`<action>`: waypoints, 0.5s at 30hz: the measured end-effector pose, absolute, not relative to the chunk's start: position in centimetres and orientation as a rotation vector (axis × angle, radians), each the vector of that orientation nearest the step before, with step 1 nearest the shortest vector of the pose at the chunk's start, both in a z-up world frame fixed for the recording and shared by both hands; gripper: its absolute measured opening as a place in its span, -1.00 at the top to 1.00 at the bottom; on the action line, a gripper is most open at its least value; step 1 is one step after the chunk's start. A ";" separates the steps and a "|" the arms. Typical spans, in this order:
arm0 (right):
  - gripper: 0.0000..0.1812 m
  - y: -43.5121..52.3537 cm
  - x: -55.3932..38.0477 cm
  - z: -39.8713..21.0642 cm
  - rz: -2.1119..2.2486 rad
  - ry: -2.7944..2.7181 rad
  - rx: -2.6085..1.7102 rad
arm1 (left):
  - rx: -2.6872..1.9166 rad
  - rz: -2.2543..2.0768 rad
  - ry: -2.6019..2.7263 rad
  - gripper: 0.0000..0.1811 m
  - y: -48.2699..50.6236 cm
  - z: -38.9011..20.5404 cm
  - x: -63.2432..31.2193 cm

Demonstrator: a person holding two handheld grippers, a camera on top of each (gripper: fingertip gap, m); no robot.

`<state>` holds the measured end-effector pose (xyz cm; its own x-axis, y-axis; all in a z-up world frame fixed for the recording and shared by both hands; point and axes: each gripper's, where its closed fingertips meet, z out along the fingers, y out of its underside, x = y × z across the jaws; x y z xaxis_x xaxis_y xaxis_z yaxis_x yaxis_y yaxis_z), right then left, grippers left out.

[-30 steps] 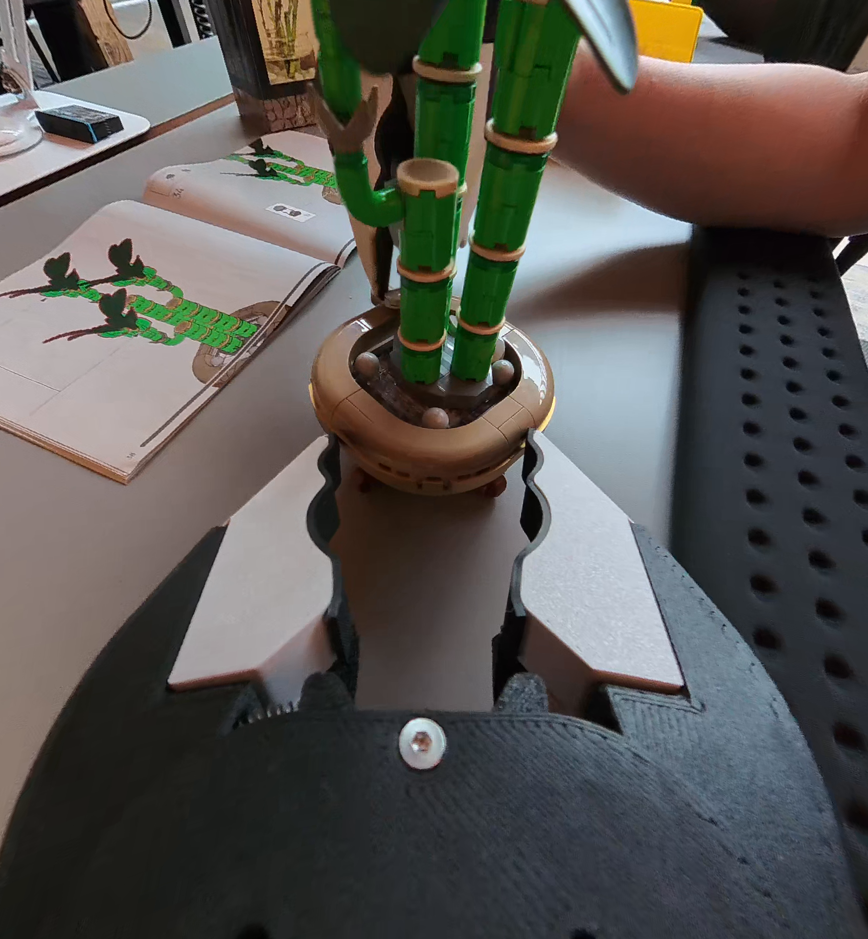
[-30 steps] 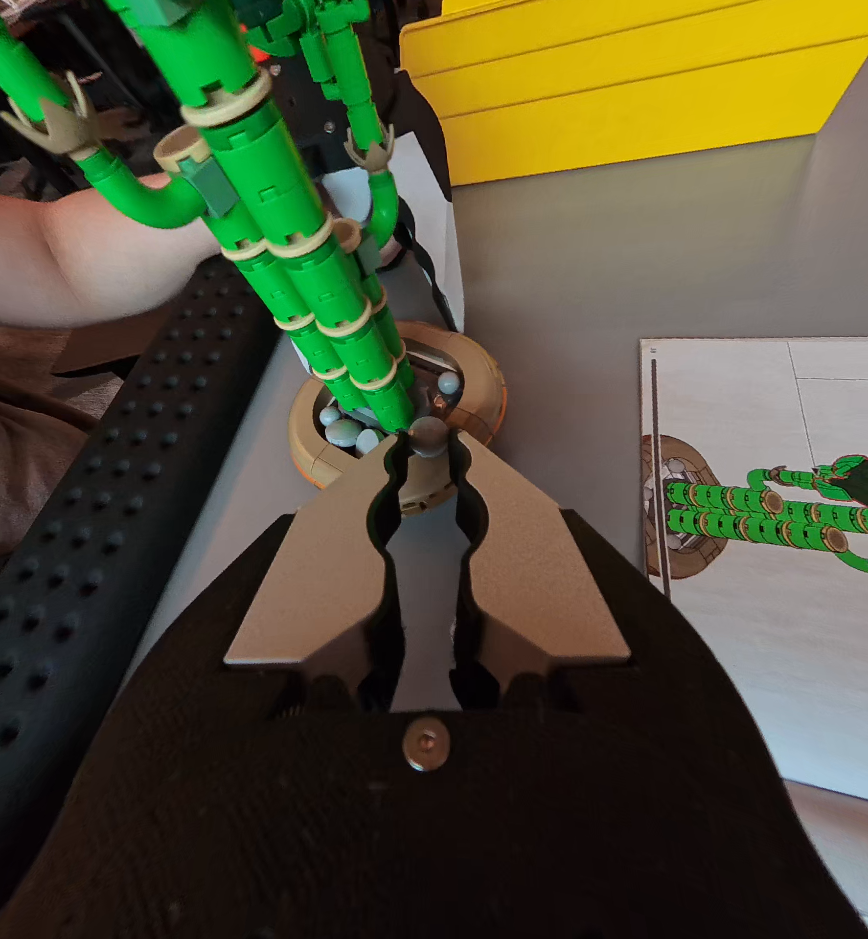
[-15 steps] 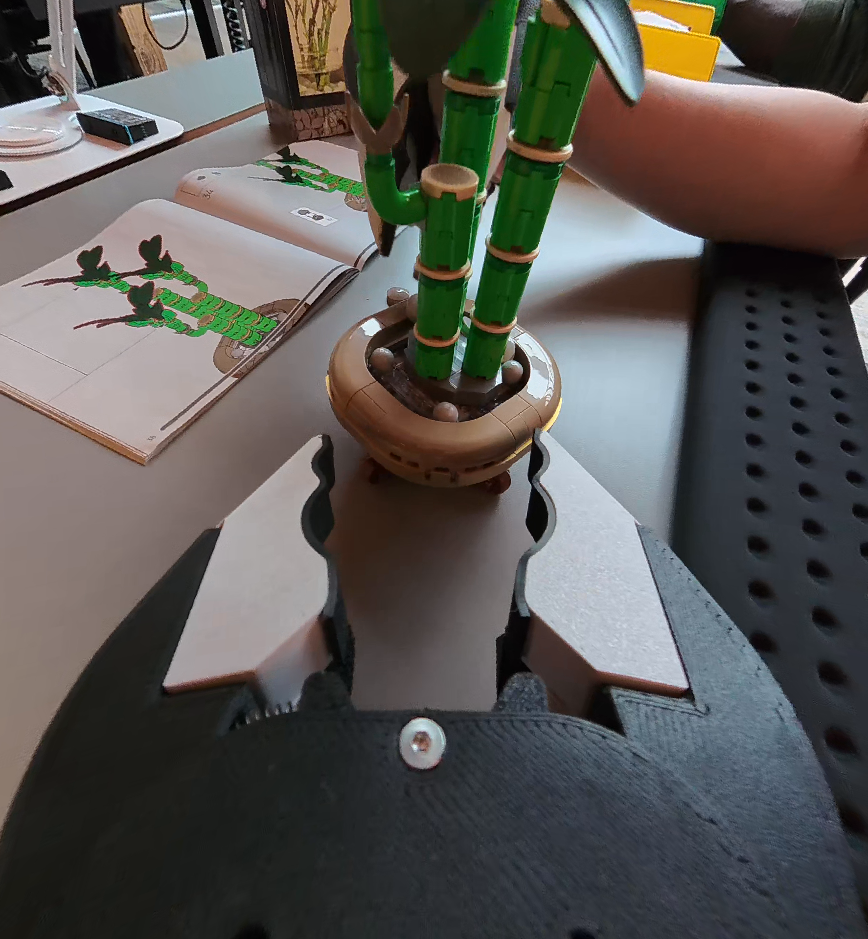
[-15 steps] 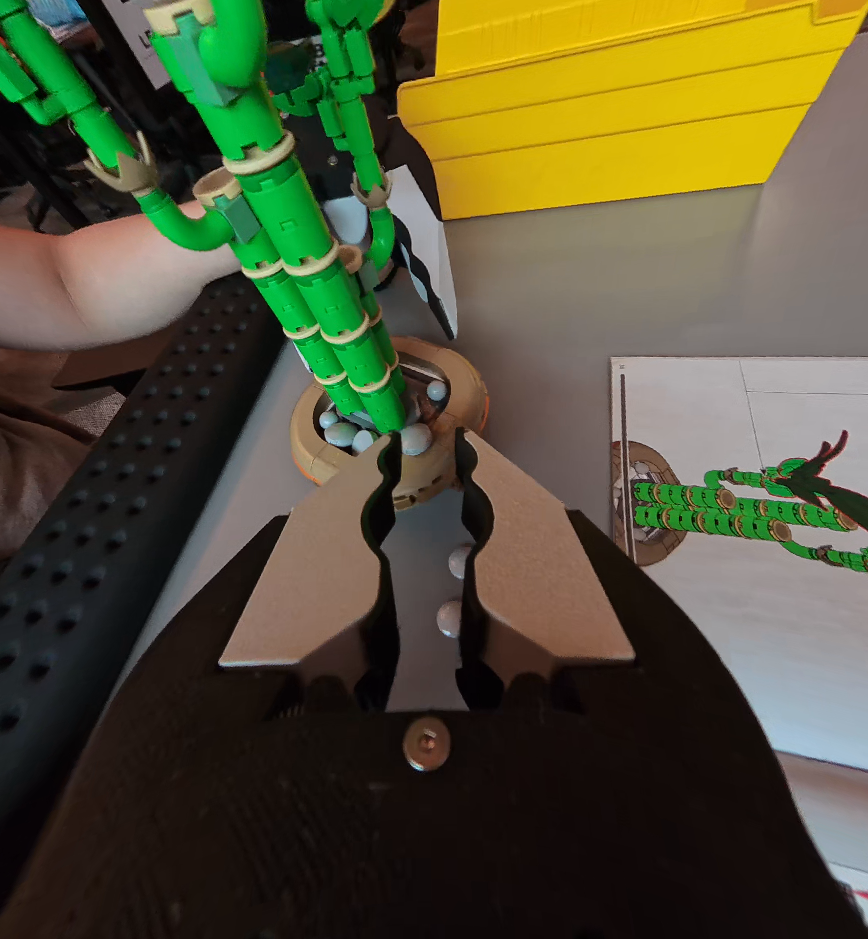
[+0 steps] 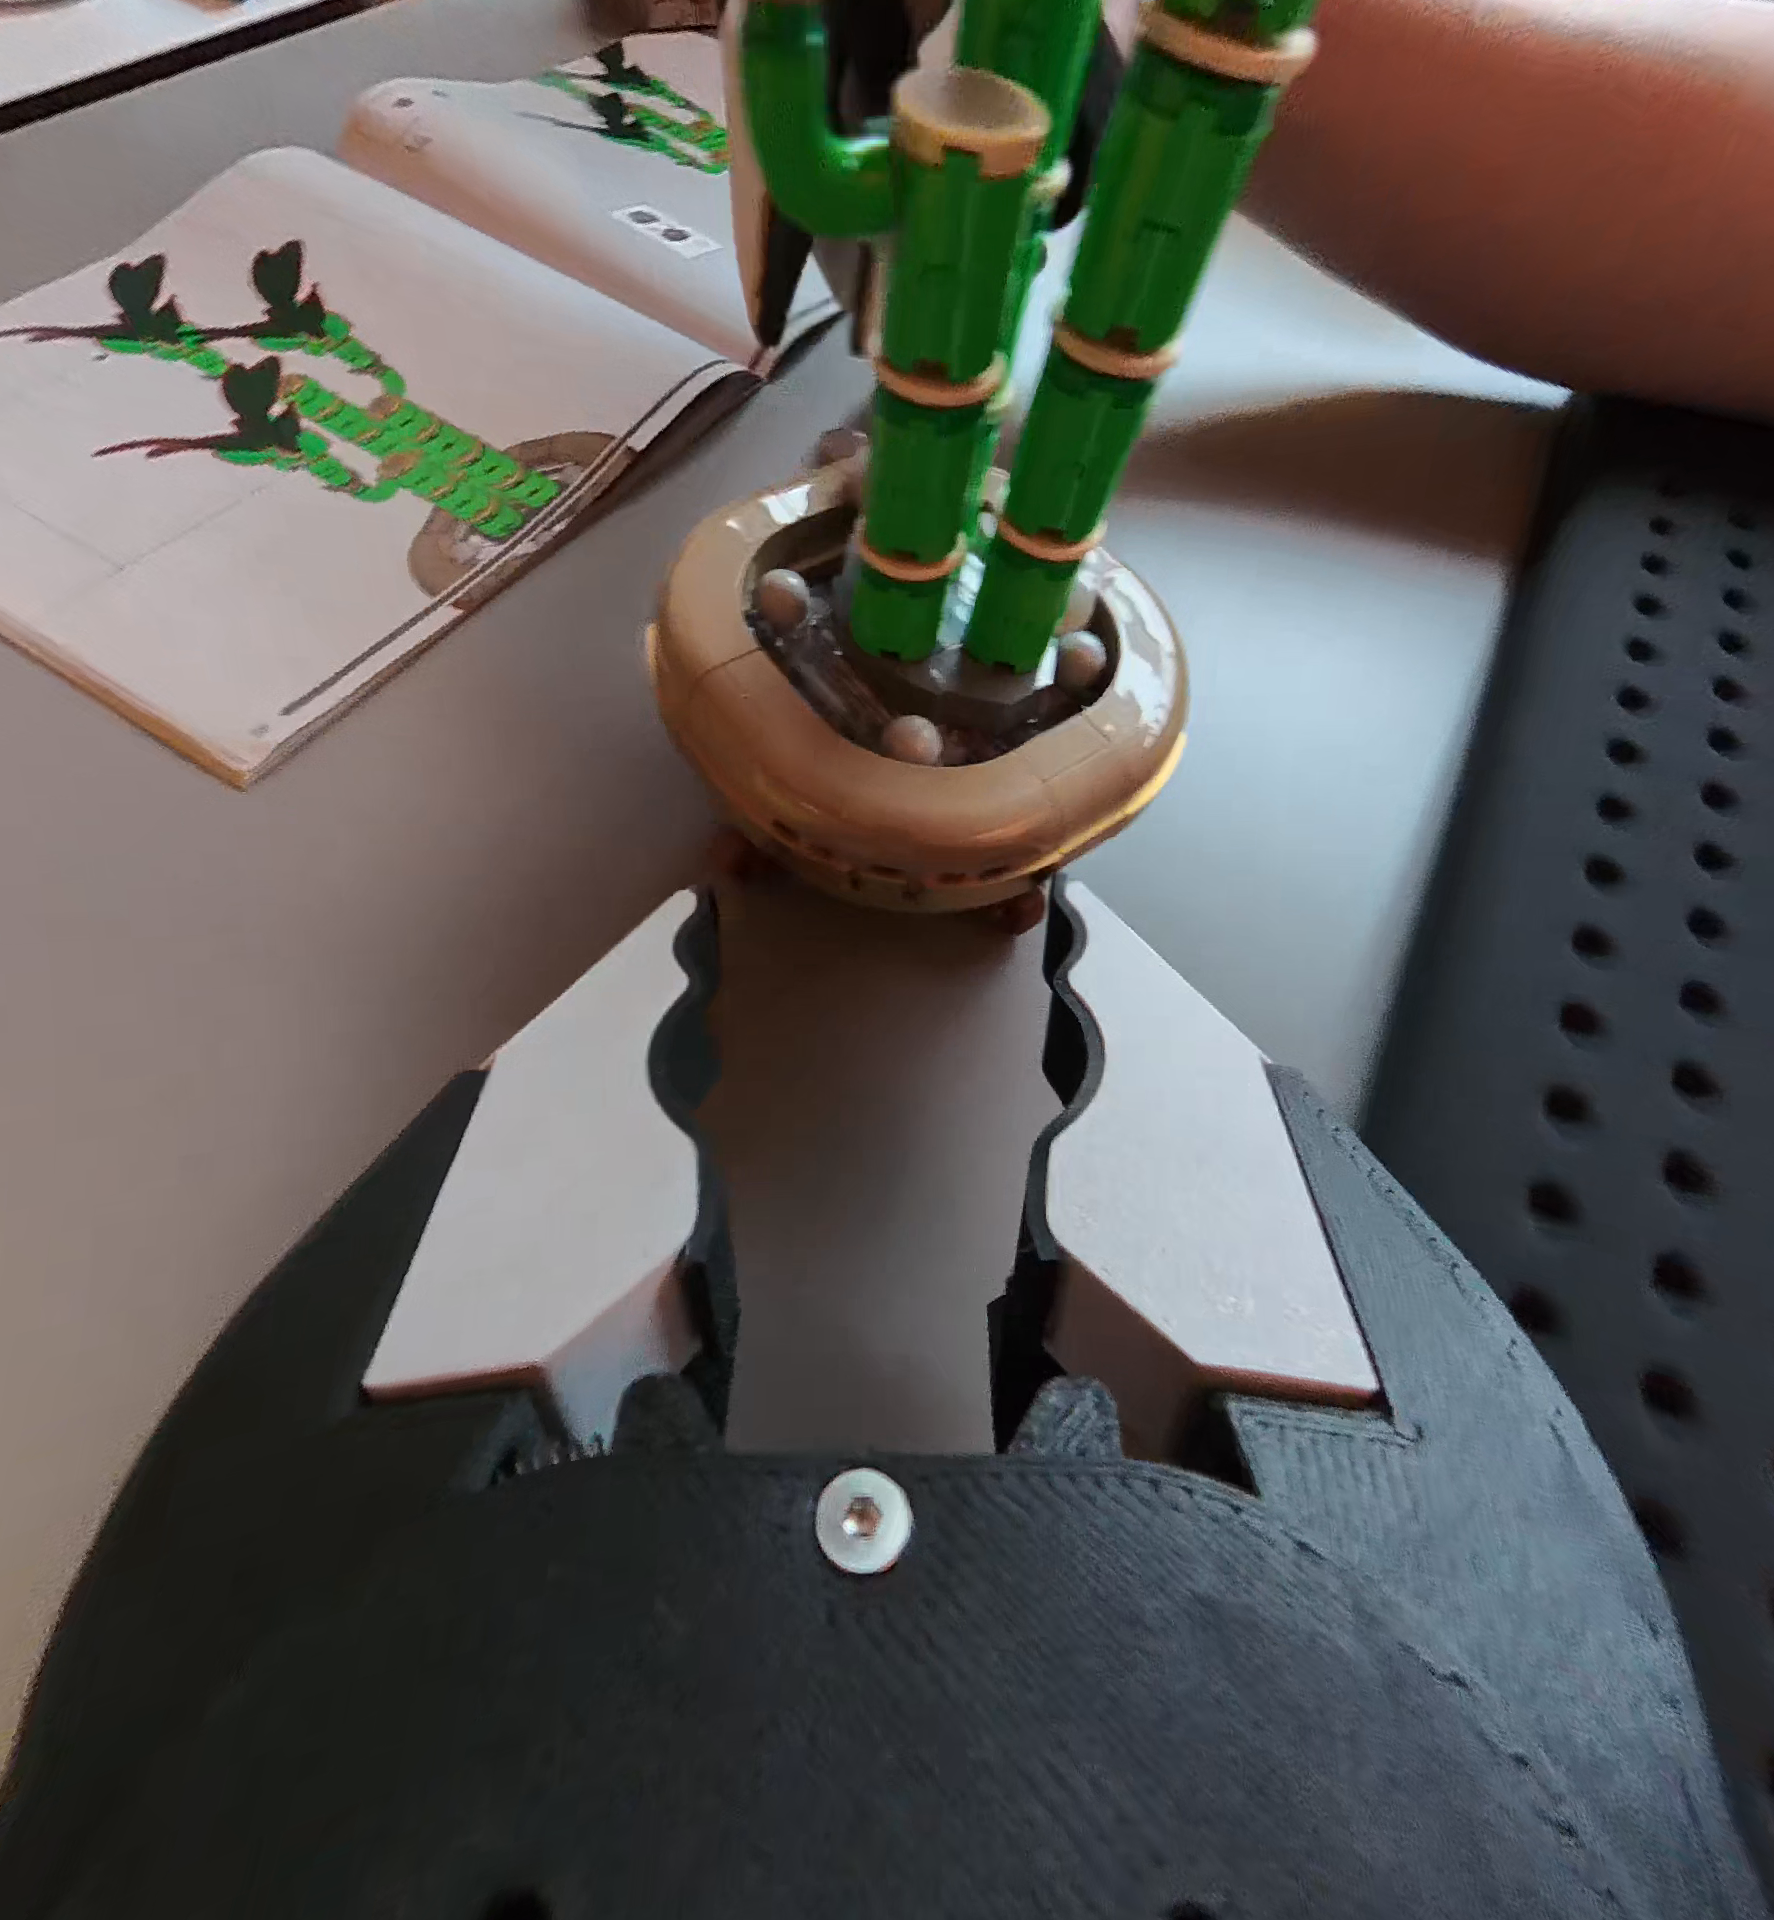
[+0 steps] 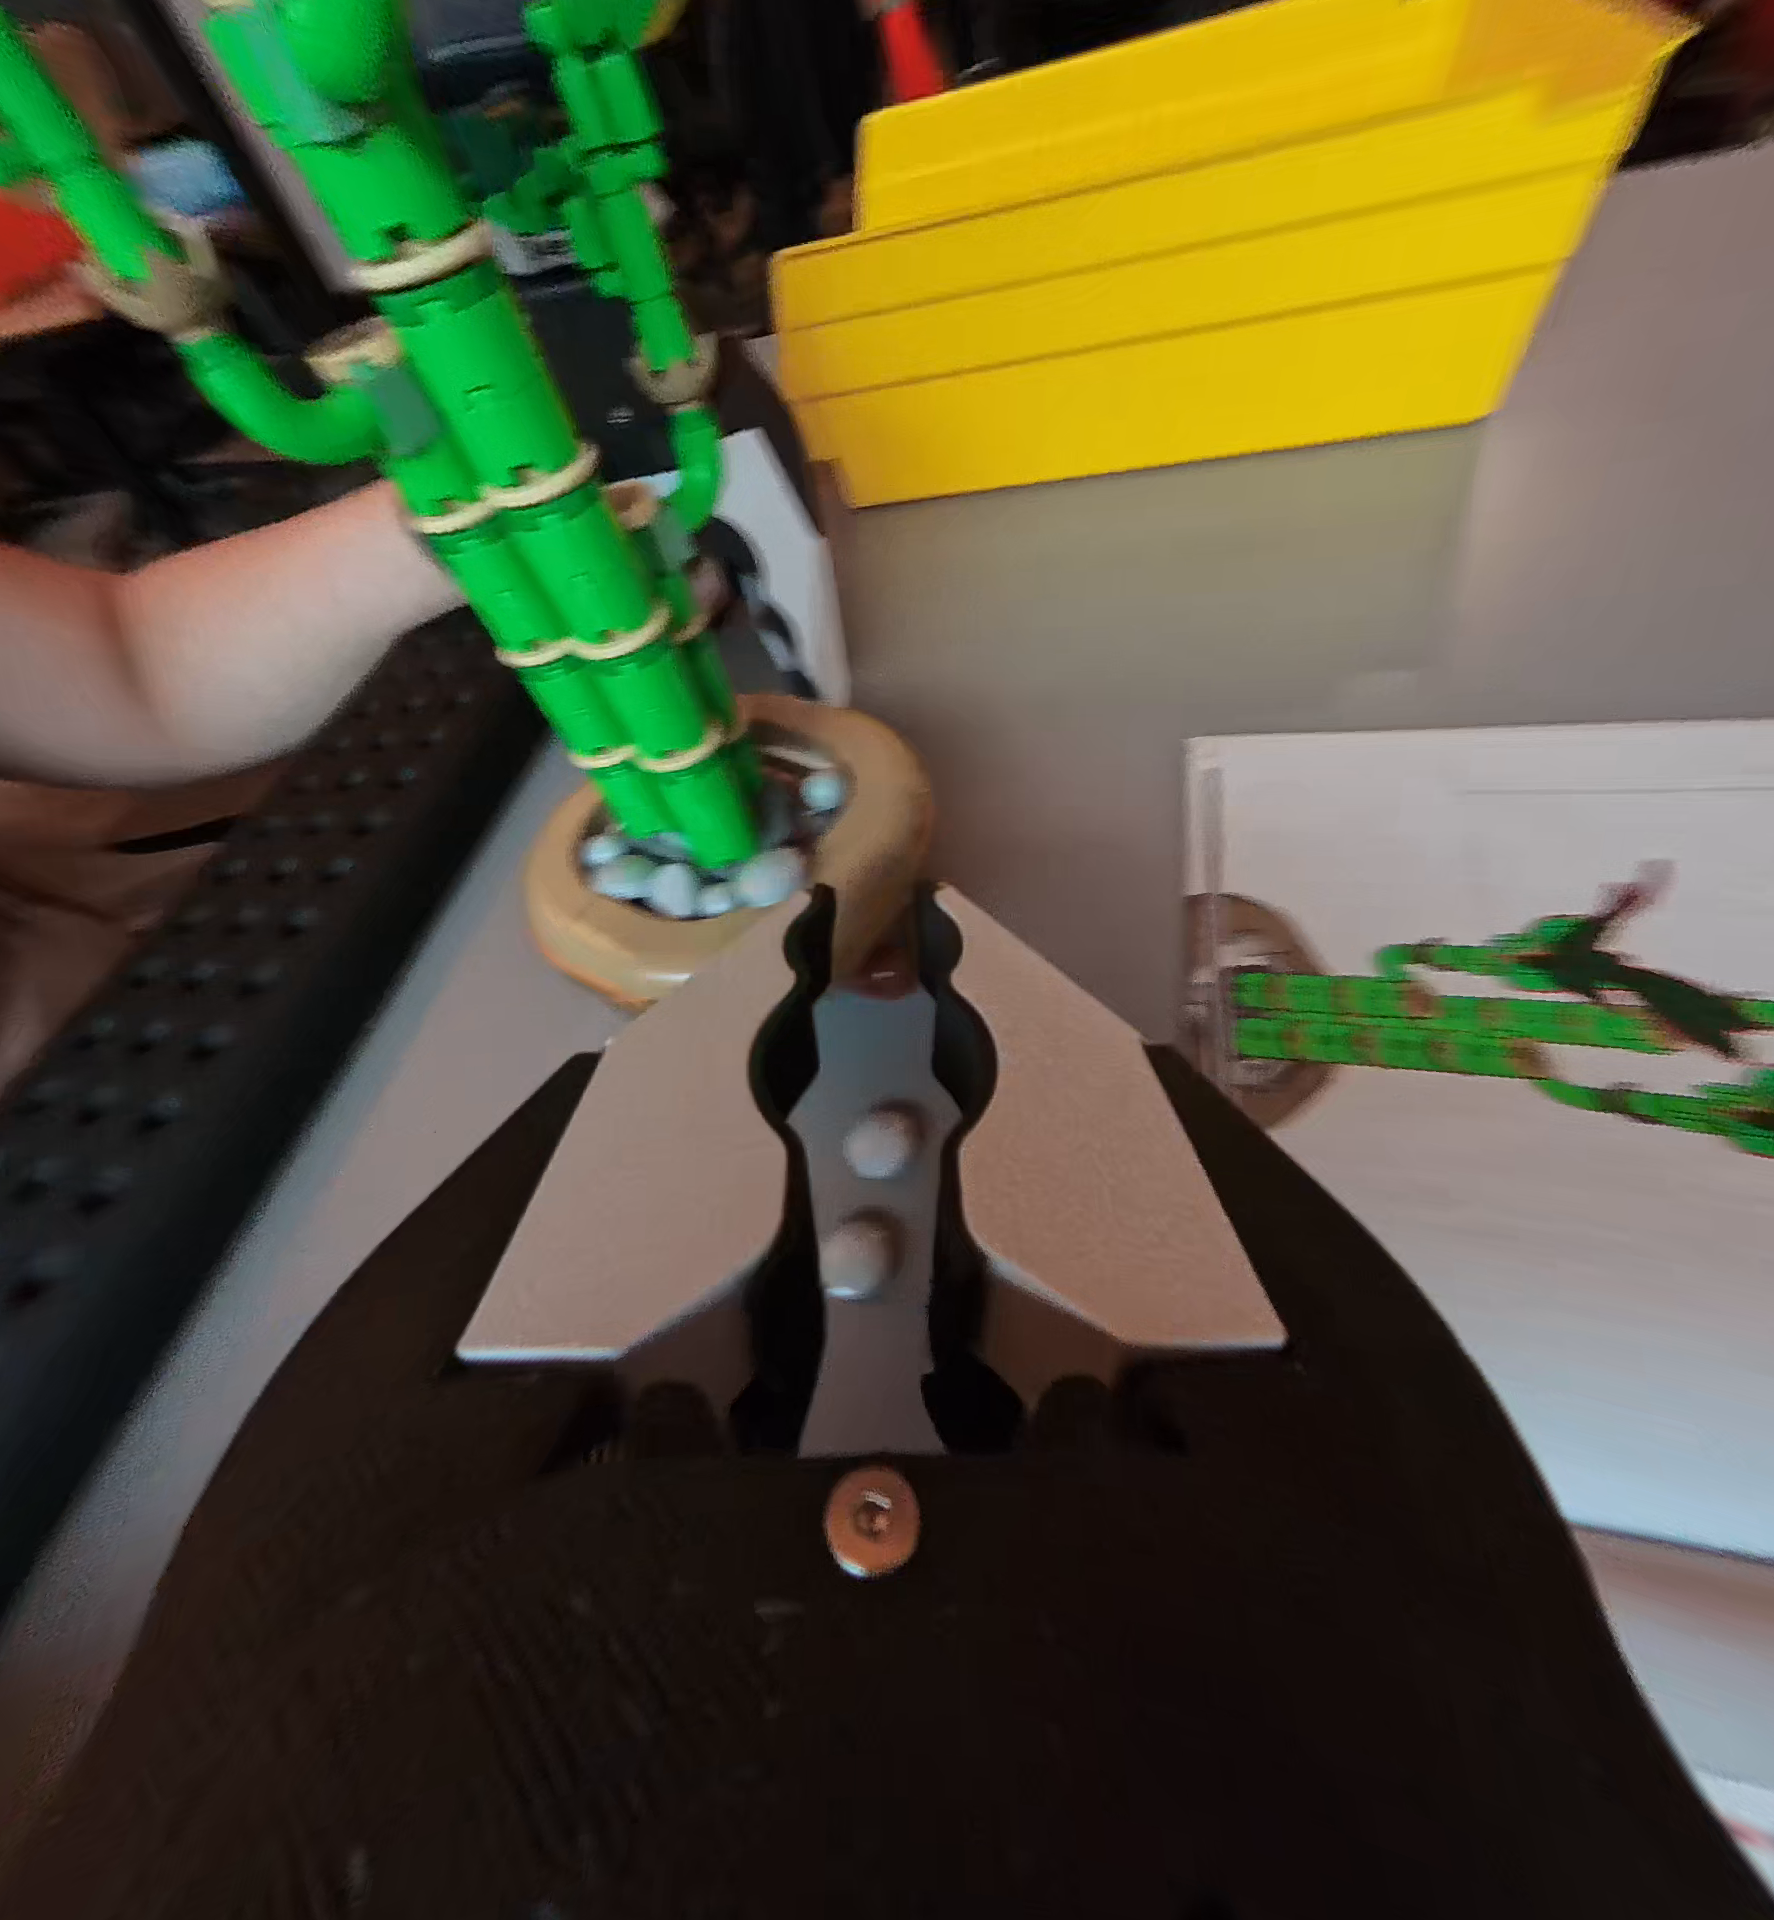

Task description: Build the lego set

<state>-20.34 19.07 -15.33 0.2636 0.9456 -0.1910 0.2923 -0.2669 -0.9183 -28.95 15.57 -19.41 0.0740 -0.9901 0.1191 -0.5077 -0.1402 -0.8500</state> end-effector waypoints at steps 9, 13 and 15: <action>1.00 19.7 -21.7 -18.7 0.671 -1.315 -1.835 | -1.835 -1.025 1.427 0.21 17.0 -19.8 -29.4; 1.00 19.0 -21.1 -18.7 0.641 -1.345 -1.867 | -1.901 -1.048 1.364 0.25 18.1 -20.0 -29.8; 1.00 18.2 -20.9 -18.7 0.659 -1.378 -1.873 | -1.934 -1.070 1.322 0.32 18.8 -20.0 -30.1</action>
<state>-20.94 18.19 -18.71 0.3014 0.9535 0.0089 0.5921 -0.1798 -0.7856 -30.11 18.83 -19.99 0.1961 -0.9335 0.3002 -0.4880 -0.3585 -0.7958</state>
